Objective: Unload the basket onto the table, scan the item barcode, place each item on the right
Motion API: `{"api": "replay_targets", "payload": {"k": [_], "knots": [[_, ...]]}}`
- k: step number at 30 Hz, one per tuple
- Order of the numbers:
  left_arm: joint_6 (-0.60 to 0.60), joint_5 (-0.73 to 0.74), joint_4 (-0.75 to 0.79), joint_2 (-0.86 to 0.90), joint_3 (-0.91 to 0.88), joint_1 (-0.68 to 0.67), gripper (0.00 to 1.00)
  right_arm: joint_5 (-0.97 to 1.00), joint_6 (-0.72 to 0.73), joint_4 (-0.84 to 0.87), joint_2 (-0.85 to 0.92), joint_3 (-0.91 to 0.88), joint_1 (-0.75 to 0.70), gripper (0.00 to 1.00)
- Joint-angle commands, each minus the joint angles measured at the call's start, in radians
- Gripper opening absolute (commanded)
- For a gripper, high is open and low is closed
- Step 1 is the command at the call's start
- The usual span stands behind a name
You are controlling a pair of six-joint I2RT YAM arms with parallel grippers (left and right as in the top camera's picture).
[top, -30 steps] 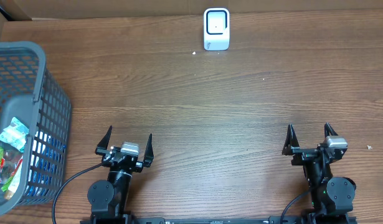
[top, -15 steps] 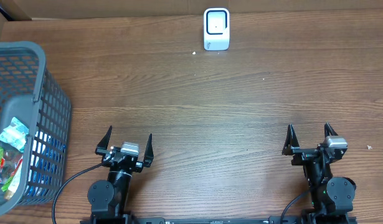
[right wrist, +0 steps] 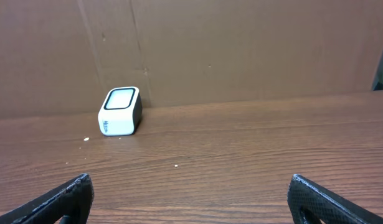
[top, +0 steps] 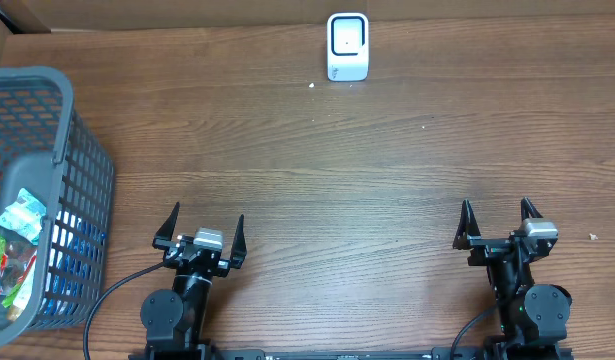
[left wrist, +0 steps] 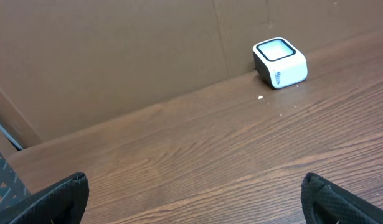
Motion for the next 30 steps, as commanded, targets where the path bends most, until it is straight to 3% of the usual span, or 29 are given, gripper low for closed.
{"api": "replay_targets", "payload": {"k": [1, 12, 18, 23, 30], "knots": [[-0.003, -0.010, -0.002, -0.011, -0.004, -0.006, 1.00, 0.002, -0.003, 0.006, -0.008, -0.010, -0.007, 1.00], [-0.008, -0.008, 0.014, -0.011, -0.003, -0.006, 1.00, 0.001, -0.003, 0.006, -0.008, -0.010, -0.007, 1.00], [-0.089, -0.011, 0.012, -0.010, 0.045, -0.006, 1.00, -0.011, -0.002, -0.005, -0.008, 0.024, -0.007, 1.00], [-0.211, -0.006, -0.023, -0.010, 0.180, -0.006, 1.00, -0.105, 0.072, -0.030, -0.008, 0.085, -0.007, 1.00], [-0.246, 0.108, -0.085, 0.055, 0.337, -0.006, 1.00, -0.141, 0.072, -0.126, 0.024, 0.255, -0.007, 1.00]]}}
